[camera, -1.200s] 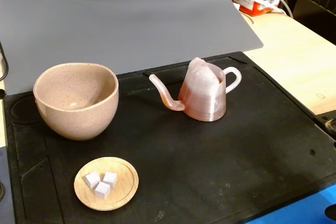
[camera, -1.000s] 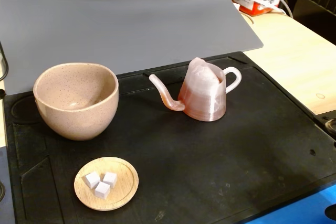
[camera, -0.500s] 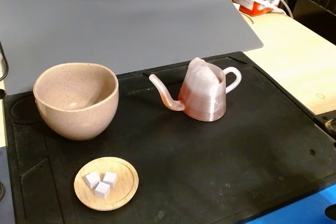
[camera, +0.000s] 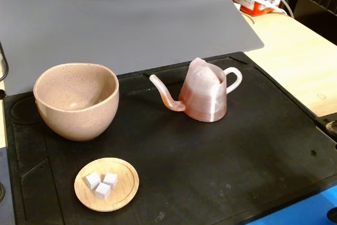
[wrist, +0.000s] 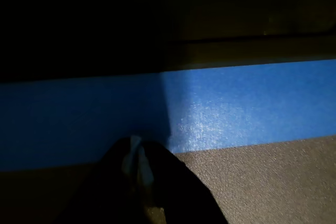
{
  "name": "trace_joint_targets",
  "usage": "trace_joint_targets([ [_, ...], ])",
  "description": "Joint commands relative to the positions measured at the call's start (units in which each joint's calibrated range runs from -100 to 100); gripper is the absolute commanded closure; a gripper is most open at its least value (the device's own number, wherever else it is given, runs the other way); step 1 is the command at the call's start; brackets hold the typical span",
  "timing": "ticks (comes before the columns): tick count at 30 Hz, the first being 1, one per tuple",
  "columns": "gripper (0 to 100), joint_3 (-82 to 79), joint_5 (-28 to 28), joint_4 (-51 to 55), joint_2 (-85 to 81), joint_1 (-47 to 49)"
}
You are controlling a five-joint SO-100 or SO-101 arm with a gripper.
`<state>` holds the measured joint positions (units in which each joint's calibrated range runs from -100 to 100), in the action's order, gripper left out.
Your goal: Pick up a kettle and pour liquid into a cup.
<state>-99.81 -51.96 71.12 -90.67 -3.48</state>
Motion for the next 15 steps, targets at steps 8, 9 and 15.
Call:
trace_joint_targets([
  [8, 99, 1.1, 0.4, -64.9, 32.6, 0.3],
  [9, 99, 2.1, 0.4, -71.0, 36.8, 0.3],
  [15, 99, 21.5, 0.5, -75.4, 59.9, 0.3],
])
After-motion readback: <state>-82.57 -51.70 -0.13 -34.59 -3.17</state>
